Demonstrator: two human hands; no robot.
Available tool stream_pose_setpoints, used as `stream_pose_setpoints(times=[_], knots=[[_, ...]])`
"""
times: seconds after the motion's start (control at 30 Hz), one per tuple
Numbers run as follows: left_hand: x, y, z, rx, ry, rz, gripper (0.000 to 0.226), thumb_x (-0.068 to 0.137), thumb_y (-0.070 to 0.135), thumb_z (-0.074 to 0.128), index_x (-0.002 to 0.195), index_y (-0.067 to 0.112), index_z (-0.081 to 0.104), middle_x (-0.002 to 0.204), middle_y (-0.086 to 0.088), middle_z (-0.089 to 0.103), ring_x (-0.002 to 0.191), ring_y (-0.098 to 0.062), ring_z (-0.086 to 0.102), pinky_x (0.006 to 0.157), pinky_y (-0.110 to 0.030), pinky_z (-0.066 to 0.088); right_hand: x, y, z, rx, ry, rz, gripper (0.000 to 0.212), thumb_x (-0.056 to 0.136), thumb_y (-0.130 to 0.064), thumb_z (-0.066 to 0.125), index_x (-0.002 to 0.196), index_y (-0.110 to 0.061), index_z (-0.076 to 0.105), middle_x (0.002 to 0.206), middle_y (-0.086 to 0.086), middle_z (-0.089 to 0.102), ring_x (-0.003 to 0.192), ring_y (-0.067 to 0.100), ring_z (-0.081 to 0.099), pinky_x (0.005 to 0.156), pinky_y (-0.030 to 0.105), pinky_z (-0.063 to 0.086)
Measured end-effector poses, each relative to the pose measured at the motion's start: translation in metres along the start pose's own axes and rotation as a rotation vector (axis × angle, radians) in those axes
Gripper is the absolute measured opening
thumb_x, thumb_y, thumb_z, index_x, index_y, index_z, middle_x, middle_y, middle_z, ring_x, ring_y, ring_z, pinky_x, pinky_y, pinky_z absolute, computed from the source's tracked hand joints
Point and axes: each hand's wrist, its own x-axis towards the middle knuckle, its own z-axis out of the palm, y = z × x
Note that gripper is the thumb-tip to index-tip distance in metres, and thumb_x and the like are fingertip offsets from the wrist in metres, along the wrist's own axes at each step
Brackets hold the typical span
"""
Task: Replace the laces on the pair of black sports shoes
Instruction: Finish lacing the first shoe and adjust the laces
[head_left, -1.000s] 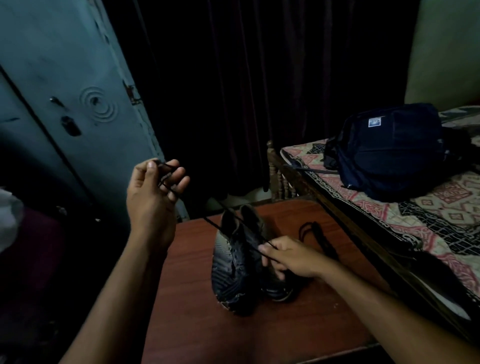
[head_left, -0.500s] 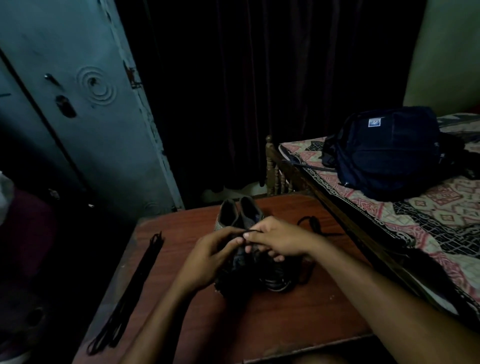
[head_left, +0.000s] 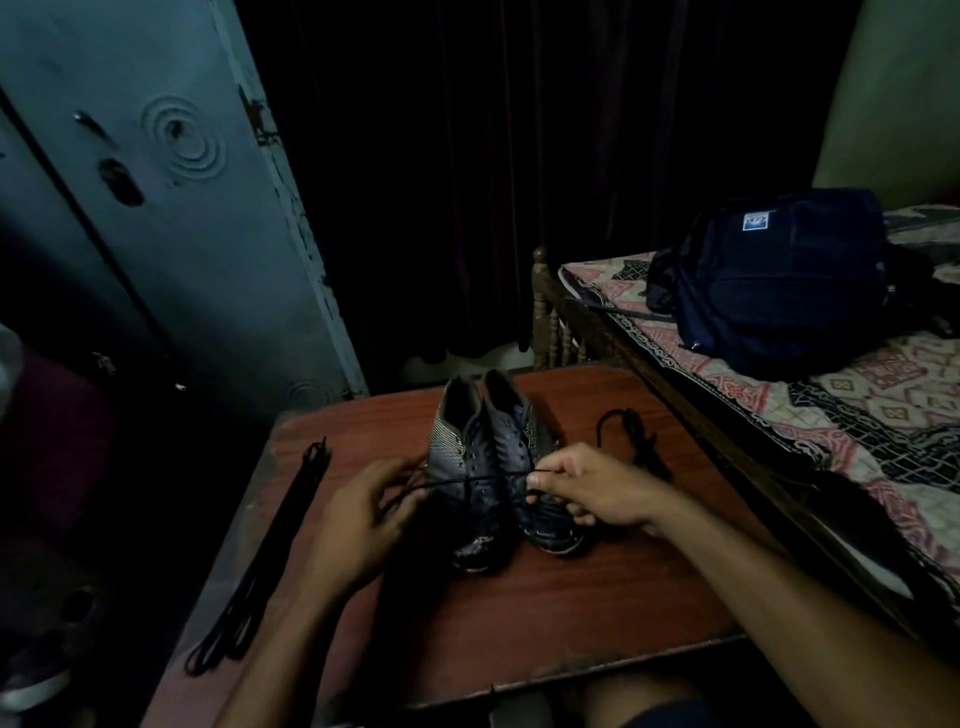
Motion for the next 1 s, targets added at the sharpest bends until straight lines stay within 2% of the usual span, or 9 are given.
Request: stream_pose_setpoints(times=[0.03,0.1,0.17,0.3,0.43,0.53,0.73,0.87,1.0], knots=[[0.001,0.008,0.005,-0.005,-0.043,0.053,0.043,0.096,0.022,0.072,0.136,0.034,0.063,0.131,0.02,0.064,0.121,0.005,0.06,0.097,-0.006,0.043,0.002,-0.002,0.003,-0.012,-0.007,-0.004,0.029,0.104,-0.031,0.054,0.096,-0.008,0.069,0.062,-0.004,0.036,0.05,0.007,0.036,0.047,0.023,0.033],[0.005,0.029,0.02,-0.059,-0.159,0.138,0.054,0.097,0.028,0.07,0.149,0.029,0.053,0.139,0.023,0.058,0.127,0.013,0.052,0.102,-0.006,0.039,0.006,-0.008,0.011,-0.018,-0.039,-0.028,0.029,0.105,-0.028,0.053,0.097,-0.003,0.066,0.061,-0.004,0.036,0.049,0.007,0.036,0.047,0.024,0.034],[0.007,0.044,0.033,-0.098,-0.184,0.216,0.046,0.098,0.025,0.07,0.142,0.023,0.061,0.126,0.02,0.068,0.116,0.014,0.059,0.094,-0.009,0.044,0.008,-0.014,0.019,0.008,-0.066,-0.061,0.025,0.105,-0.024,0.052,0.095,-0.006,0.066,0.061,-0.003,0.035,0.049,0.008,0.034,0.046,0.024,0.033],[0.009,0.037,0.033,-0.122,-0.111,0.247,0.018,0.095,0.02,0.071,0.111,0.025,0.079,0.098,0.018,0.075,0.092,0.0,0.07,0.078,-0.021,0.054,0.0,-0.017,0.015,0.011,-0.052,-0.09,0.023,0.105,-0.023,0.054,0.093,-0.015,0.073,0.059,0.003,0.036,0.05,0.011,0.037,0.046,0.024,0.035],[0.002,0.014,0.016,-0.111,-0.073,0.125,0.013,0.094,0.016,0.074,0.09,0.028,0.079,0.089,0.018,0.074,0.084,0.0,0.071,0.073,-0.025,0.056,-0.017,0.002,0.0,-0.088,-0.013,-0.072,0.025,0.104,-0.03,0.055,0.087,-0.021,0.071,0.067,0.01,0.045,0.054,0.014,0.046,0.054,0.029,0.04],[-0.006,0.009,0.011,-0.085,-0.091,0.091,0.016,0.095,0.021,0.072,0.083,0.032,0.073,0.082,0.019,0.073,0.075,0.001,0.069,0.068,-0.021,0.052,-0.018,0.01,0.001,-0.127,0.006,-0.064,0.021,0.102,-0.035,0.057,0.087,-0.025,0.068,0.067,0.001,0.049,0.058,0.014,0.048,0.057,0.031,0.04],[-0.004,-0.005,0.001,-0.055,0.031,-0.089,0.021,0.101,0.017,0.062,0.081,0.021,0.062,0.064,0.013,0.061,0.056,-0.001,0.052,0.056,-0.021,0.038,-0.018,0.011,-0.016,-0.229,0.126,-0.062,0.015,0.101,-0.025,0.06,0.095,-0.015,0.071,0.059,-0.024,0.059,0.055,-0.01,0.053,0.055,0.007,0.037],[-0.008,-0.013,0.002,-0.075,0.085,-0.168,0.023,0.103,0.015,0.058,0.08,0.016,0.057,0.068,0.002,0.06,0.062,-0.002,0.052,0.059,-0.021,0.038,-0.025,0.036,-0.036,-0.191,0.231,0.005,0.013,0.1,-0.02,0.06,0.099,-0.023,0.072,0.069,-0.007,0.062,0.058,-0.002,0.055,0.054,0.017,0.044],[-0.012,-0.016,0.005,-0.267,0.117,-0.299,0.019,0.103,0.012,0.059,0.085,0.016,0.064,0.072,0.001,0.062,0.061,0.0,0.051,0.062,-0.028,0.041,-0.031,0.054,-0.039,-0.077,0.391,0.083,0.009,0.1,-0.016,0.059,0.099,-0.018,0.067,0.071,0.002,0.063,0.05,0.005,0.052,0.046,0.023,0.04]])
